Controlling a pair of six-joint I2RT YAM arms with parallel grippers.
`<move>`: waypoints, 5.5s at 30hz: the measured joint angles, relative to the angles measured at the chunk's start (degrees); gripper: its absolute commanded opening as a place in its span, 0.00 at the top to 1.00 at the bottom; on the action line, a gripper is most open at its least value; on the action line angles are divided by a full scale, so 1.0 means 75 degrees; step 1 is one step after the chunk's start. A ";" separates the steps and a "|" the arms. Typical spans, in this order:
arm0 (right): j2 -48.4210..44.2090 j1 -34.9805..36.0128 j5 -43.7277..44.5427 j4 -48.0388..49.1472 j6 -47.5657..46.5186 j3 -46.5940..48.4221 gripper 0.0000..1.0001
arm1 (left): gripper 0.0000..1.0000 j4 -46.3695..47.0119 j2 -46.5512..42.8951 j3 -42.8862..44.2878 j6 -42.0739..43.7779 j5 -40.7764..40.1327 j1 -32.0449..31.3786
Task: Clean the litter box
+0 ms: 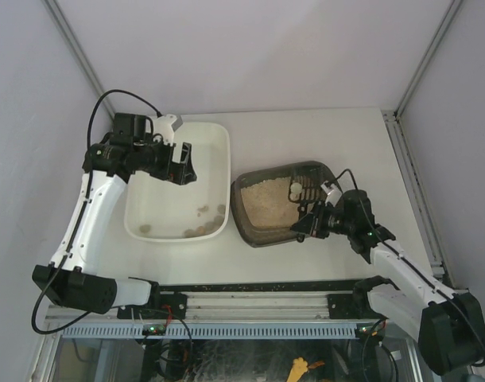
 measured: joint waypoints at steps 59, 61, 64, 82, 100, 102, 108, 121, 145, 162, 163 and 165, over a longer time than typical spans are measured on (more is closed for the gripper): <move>0.1536 -0.0350 -0.0455 0.2754 0.2422 -0.0134 1.00 | 0.00 0.0379 -0.0105 -0.0866 -0.0344 0.2343 0.1664; 0.1495 -0.0093 -0.0291 0.2527 0.2288 -0.0026 1.00 | 0.00 0.0376 -0.0105 -0.0866 -0.0344 0.2294 0.1652; 0.1530 0.0242 -0.0411 0.2398 0.2200 0.0125 1.00 | 0.00 0.0379 -0.0099 -0.0866 -0.0344 0.2186 0.1641; 0.1725 0.0187 -0.0545 0.2439 0.2273 0.0367 1.00 | 0.00 0.0379 0.0026 -0.0868 -0.0347 0.1306 0.1504; 0.2742 0.0877 -0.1559 0.3209 0.2926 0.1888 1.00 | 0.00 -0.0632 0.0347 0.0912 0.0076 -0.0323 0.2116; 0.3022 0.0973 -0.1649 0.3287 0.2946 0.2296 1.00 | 0.00 -0.0877 0.0498 0.1326 0.0119 -0.0268 0.2334; 0.3821 0.1291 -0.1865 0.3821 0.3302 0.2634 1.00 | 0.00 -0.1480 0.0731 0.1714 0.0125 0.0038 0.2801; 0.6181 0.3707 0.1303 -0.1682 -0.0224 0.7586 1.00 | 0.00 -0.1545 0.0446 0.2002 0.0061 0.0023 0.4814; 0.9037 0.6816 1.1080 -0.7178 -0.3512 1.1226 1.00 | 0.00 -0.0705 -0.0335 0.1113 0.0125 -0.0428 0.4951; 0.4517 0.4829 0.8524 -0.5353 -0.2428 0.7650 1.00 | 0.00 -0.0434 -0.0632 0.0571 0.0122 -0.0125 0.4905; 0.4223 0.4482 0.8288 -0.5190 -0.2224 0.7271 1.00 | 0.00 -0.0420 -0.0632 0.0510 0.0122 -0.0102 0.4881; 0.3780 0.3806 0.7880 -0.4940 -0.1708 0.6499 1.00 | 0.00 -0.0414 -0.0632 0.0431 0.0119 -0.0079 0.4823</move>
